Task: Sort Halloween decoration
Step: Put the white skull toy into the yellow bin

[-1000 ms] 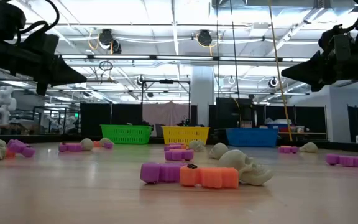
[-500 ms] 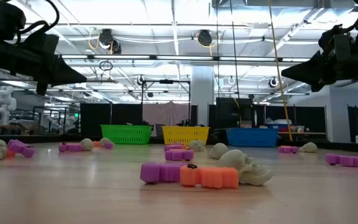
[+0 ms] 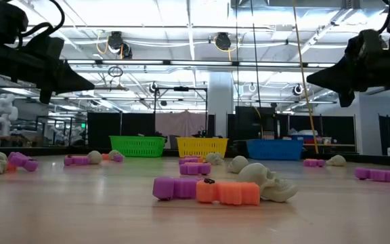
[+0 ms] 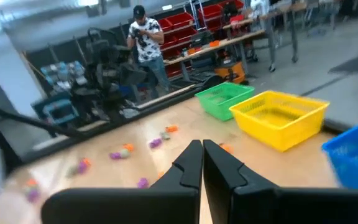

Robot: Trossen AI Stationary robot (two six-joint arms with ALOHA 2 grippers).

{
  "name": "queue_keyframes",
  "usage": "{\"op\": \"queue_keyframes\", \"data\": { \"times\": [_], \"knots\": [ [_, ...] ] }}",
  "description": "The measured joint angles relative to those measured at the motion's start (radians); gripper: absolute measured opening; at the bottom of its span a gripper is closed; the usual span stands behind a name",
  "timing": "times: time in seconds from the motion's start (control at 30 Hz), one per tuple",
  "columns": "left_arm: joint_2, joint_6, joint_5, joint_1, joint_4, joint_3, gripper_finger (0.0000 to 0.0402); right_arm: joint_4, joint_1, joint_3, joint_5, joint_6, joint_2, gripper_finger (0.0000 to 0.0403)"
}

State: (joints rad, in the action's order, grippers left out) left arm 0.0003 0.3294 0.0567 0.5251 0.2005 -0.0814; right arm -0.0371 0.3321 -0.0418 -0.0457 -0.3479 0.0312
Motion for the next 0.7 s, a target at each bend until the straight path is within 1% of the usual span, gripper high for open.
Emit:
{"op": "queue_keyframes", "data": {
  "times": [0.07,0.13,0.17,0.2,0.37,0.47,0.57,0.7],
  "knots": [
    [0.000,0.000,0.000,0.000,0.000,0.000,0.0004,-0.012,0.000,0.000,-0.074,-0.002,0.000,0.0000],
    [0.000,0.000,0.000,0.000,0.000,0.000,0.0004,-0.022,0.000,0.000,-0.155,0.062,0.000,0.0000],
    [0.000,0.000,0.000,0.000,0.000,0.000,0.0004,-0.026,0.000,0.000,-0.186,0.090,0.000,0.0000],
    [0.000,0.000,0.000,0.000,0.000,0.000,0.0004,-0.031,0.000,0.000,-0.196,0.104,0.000,0.0000],
    [0.000,0.000,0.000,0.000,0.000,0.000,0.0004,-0.131,0.000,0.000,-0.191,0.106,0.005,0.0000],
    [0.000,0.000,0.000,0.000,0.000,0.000,0.0004,-0.157,0.000,0.000,-0.190,0.099,0.037,0.0000],
    [0.000,0.000,0.000,0.000,0.000,0.000,0.0004,-0.185,0.000,0.000,-0.183,0.107,0.107,0.0000],
    [0.000,0.000,0.000,0.000,0.000,0.000,0.0004,-0.199,0.000,-0.011,-0.144,0.126,0.237,0.0000]
  ]
}}
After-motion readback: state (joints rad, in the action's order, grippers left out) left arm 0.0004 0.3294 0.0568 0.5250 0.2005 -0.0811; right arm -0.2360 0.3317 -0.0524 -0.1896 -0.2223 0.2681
